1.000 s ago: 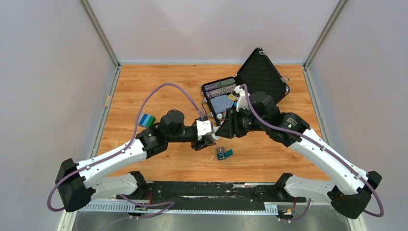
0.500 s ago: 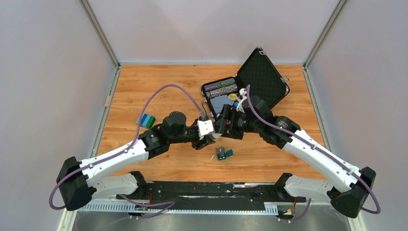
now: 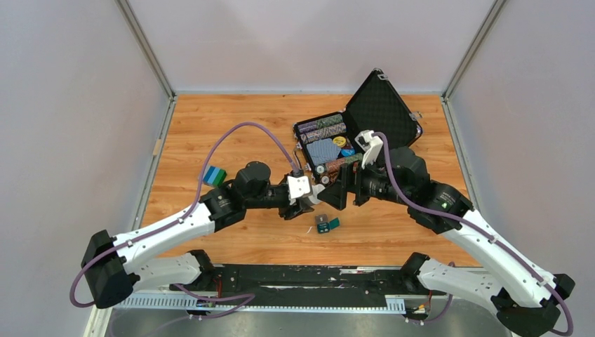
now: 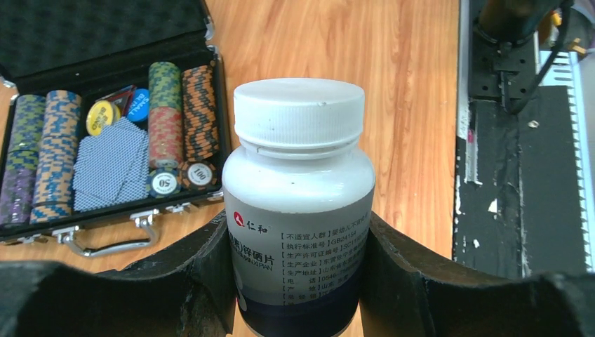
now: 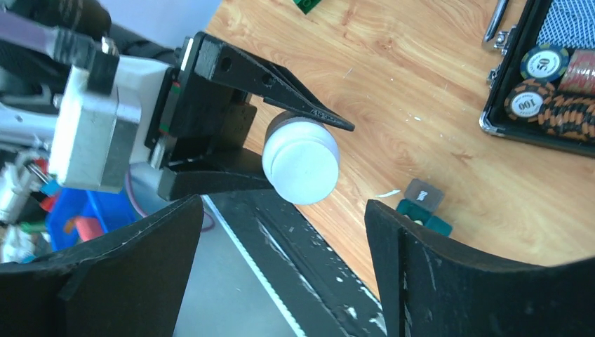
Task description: Sort the pills into containers
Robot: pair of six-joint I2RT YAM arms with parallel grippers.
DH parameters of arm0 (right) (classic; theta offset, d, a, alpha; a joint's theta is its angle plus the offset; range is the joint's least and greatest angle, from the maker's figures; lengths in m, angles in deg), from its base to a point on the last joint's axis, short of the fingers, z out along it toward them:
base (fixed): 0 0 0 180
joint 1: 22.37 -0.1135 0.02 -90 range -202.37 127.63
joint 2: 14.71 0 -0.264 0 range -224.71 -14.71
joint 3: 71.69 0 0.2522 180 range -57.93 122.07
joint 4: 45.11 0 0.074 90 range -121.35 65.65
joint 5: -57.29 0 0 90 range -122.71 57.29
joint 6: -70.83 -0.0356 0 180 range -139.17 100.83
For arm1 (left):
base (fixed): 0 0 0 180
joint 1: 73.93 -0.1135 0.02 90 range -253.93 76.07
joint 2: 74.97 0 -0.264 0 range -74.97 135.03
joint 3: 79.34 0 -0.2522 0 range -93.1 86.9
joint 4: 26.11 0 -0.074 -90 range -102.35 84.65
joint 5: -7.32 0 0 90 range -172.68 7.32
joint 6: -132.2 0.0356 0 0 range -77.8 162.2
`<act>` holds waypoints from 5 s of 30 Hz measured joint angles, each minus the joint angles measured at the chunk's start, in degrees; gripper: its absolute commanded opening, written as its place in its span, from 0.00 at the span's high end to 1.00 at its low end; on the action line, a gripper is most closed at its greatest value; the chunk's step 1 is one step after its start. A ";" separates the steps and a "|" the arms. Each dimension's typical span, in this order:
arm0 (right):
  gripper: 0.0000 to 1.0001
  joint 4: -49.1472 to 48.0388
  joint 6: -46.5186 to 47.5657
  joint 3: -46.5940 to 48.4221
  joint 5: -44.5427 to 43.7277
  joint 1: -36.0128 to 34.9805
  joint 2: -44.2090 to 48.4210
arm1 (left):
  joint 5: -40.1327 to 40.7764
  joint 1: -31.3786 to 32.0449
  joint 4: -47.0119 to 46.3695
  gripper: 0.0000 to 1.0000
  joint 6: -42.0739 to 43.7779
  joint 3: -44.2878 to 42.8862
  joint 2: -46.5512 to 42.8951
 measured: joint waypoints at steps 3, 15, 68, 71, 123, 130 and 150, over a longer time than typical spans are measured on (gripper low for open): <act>0.16 0.87 5.49 0.07 2.23 0.00 -0.39 | -1.62 0.00 0.72 1.00 0.04 -0.09 -0.22; 0.42 4.63 13.53 1.73 6.29 -0.11 -6.51 | -5.44 -0.07 1.60 1.00 0.24 -0.33 -1.53; 0.15 2.91 7.76 4.96 2.21 0.11 -2.78 | -1.05 0.00 0.74 0.98 0.28 -0.42 -2.16; 0.15 3.76 12.13 4.94 3.10 0.11 -3.87 | -2.75 0.00 1.14 0.98 0.33 -0.42 -2.16; 0.12 1.27 1.05 5.16 6.51 3.10 -4.79 | 6.36 0.11 -3.13 0.98 -1.51 0.63 -4.87; 0.24 3.41 11.34 5.05 9.42 3.08 -8.50 | 0.37 0.17 -0.44 0.97 -1.18 -0.22 -4.46; 0.73 3.30 2.80 6.56 12.02 2.91 -14.14 | 0.83 -0.46 3.37 0.98 -1.01 -0.52 -2.91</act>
